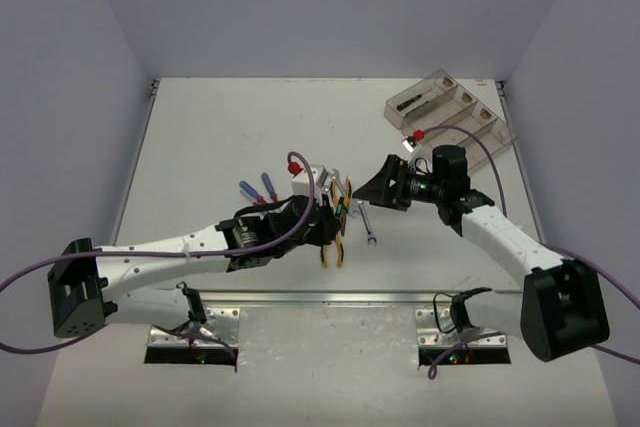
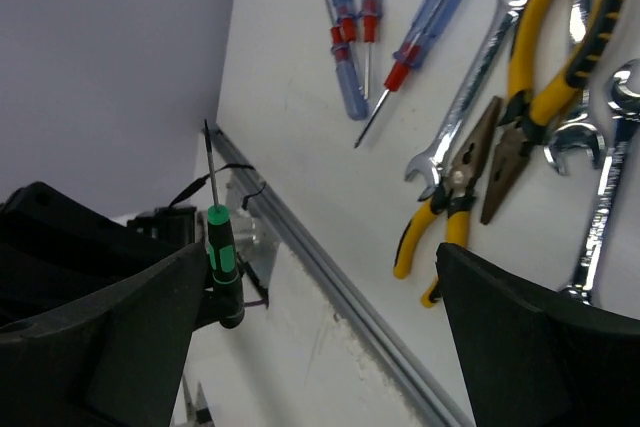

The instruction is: Sort the tools into containers

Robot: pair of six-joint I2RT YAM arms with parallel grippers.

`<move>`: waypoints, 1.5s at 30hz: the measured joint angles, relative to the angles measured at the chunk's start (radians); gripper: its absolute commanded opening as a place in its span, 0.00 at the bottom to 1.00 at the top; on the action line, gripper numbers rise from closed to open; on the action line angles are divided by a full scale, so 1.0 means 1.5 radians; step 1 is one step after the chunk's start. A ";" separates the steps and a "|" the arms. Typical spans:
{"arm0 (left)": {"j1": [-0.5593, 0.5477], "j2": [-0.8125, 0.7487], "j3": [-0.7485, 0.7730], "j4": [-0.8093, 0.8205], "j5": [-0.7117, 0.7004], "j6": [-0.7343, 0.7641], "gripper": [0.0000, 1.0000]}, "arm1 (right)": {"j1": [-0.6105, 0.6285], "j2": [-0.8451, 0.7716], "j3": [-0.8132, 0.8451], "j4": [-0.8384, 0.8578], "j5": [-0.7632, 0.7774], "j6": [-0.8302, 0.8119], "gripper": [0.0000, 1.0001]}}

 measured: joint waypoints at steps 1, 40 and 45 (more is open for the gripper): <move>0.000 0.005 0.007 0.014 0.003 0.010 0.00 | 0.006 -0.007 -0.001 0.010 -0.001 0.008 0.90; 0.098 -0.085 0.156 -0.451 -0.211 -0.062 1.00 | -0.170 0.373 0.507 -0.227 0.444 0.003 0.00; 0.098 -0.109 0.155 -0.491 -0.228 -0.024 1.00 | -0.176 0.570 0.784 -0.290 0.549 -0.009 0.00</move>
